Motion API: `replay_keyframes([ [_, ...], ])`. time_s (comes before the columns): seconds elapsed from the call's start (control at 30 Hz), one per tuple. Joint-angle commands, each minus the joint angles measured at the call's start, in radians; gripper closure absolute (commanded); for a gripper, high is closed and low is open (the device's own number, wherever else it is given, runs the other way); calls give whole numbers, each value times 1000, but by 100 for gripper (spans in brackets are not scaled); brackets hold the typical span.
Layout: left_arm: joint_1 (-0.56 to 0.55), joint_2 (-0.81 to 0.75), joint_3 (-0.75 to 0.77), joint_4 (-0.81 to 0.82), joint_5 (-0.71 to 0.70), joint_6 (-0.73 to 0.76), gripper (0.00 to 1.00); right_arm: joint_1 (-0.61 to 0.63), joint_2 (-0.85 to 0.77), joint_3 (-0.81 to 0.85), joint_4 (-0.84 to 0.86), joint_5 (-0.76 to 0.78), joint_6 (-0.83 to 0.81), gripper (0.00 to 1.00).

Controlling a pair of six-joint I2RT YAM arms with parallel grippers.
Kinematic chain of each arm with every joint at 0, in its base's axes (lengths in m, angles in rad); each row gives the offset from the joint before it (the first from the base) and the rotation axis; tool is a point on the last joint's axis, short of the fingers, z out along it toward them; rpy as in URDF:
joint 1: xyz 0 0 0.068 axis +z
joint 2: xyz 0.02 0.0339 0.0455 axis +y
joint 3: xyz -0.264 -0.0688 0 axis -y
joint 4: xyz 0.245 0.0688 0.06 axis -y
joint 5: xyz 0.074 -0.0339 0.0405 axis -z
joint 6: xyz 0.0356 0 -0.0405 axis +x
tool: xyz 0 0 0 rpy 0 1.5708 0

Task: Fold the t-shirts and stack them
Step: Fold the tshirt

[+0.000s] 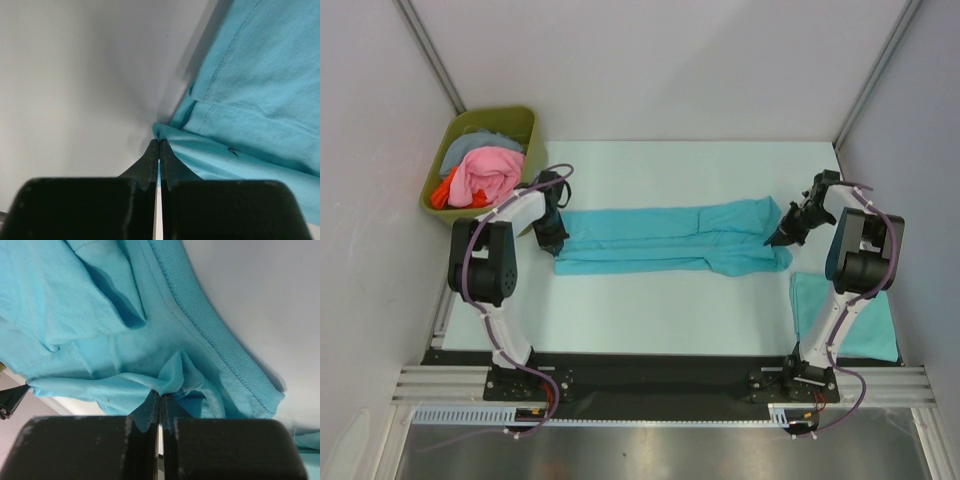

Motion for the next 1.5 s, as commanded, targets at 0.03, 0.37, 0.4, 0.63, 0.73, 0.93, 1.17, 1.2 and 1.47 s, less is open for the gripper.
replay_keyframes([
  [0.03, 2, 12, 48, 14, -25, 11, 99, -11, 10, 45, 19, 25, -1, 100],
  [0.37, 2, 32, 57, 31, -20, 34, 95, -11, 29, 65, 25, 31, 3, 98],
  [0.4, 2, 37, 60, 28, -26, 33, 95, -11, 31, 65, 25, 30, 6, 98],
  [0.63, 2, 47, 85, 23, -38, 43, 92, -8, 45, 76, 25, 33, 5, 93],
  [0.73, 1, 34, 93, 29, -57, 60, 74, -6, 53, 99, 16, 36, -1, 84],
  [0.93, -30, -104, 94, -15, -130, 79, 33, 6, 14, 256, -106, 202, -69, 60],
  [1.17, -117, -357, -14, 19, -16, 108, 33, 179, -134, 236, -179, 292, -83, 50],
  [1.2, -143, -379, -34, 39, 91, 114, 38, 228, -157, 205, -156, 252, -65, 50],
  [1.47, -213, -367, -173, 194, 285, 102, 64, 523, -152, 79, 47, 194, 126, 68],
])
